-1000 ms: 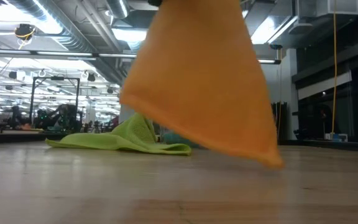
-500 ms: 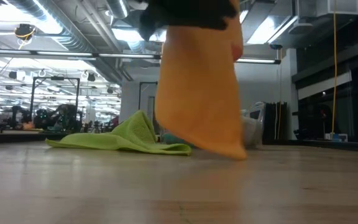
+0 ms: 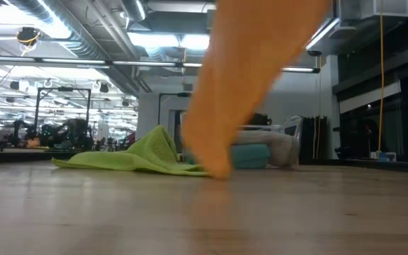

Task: Fold microfiber towels
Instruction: Fold the yellow towel

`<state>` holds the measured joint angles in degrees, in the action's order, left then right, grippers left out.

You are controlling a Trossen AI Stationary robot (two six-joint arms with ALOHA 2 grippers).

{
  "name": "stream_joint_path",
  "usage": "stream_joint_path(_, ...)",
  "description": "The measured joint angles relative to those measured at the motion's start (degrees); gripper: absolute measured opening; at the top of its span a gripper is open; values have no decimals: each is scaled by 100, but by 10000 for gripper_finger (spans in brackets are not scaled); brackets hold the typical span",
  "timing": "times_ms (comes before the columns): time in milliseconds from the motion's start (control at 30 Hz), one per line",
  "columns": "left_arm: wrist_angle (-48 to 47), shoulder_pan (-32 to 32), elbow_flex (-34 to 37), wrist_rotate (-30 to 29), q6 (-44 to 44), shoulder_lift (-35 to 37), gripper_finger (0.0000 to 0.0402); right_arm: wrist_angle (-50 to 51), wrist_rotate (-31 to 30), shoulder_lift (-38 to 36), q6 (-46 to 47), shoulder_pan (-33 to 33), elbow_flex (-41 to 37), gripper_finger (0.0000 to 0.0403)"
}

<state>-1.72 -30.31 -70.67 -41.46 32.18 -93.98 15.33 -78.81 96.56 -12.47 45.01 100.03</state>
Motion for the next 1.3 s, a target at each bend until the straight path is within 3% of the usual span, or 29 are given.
stream_joint_path(67, 541, -206, -2, 724, -185, 5, 65, 33, -235, -1, 1, -98, 0, 0)
stream_joint_path(133, 1023, -407, -3, 940, -383, -47, 64, 40, -153, -1, 5, -233, 0, 0)
stream_joint_path(267, 1406, -630, 0, 702, -577, -240, 64, 119, 423, -1, 164, -549, 0, 0)
stream_joint_path(467, 1667, -933, -1, 610, -708, -255, 64, 1018, 569, -1, 828, -912, -2, 0)
stream_joint_path(600, 1980, -1070, -4, 599, -1071, -253, 64, 1586, 1004, -1, 1489, -1041, -5, 0)
stream_joint_path(767, 1890, -867, -4, 143, -1309, -253, 64, 1668, 1240, 0, 1767, -1150, -7, 0)
stream_joint_path(1033, 1803, -158, -2, 204, -1408, -321, 64, 1590, 1801, 1, 1815, -1163, -7, 0)
stream_joint_path(1300, 2012, -285, -4, -1022, -2517, -249, 64, 2025, 2180, -1, 1870, -1132, -7, 0)
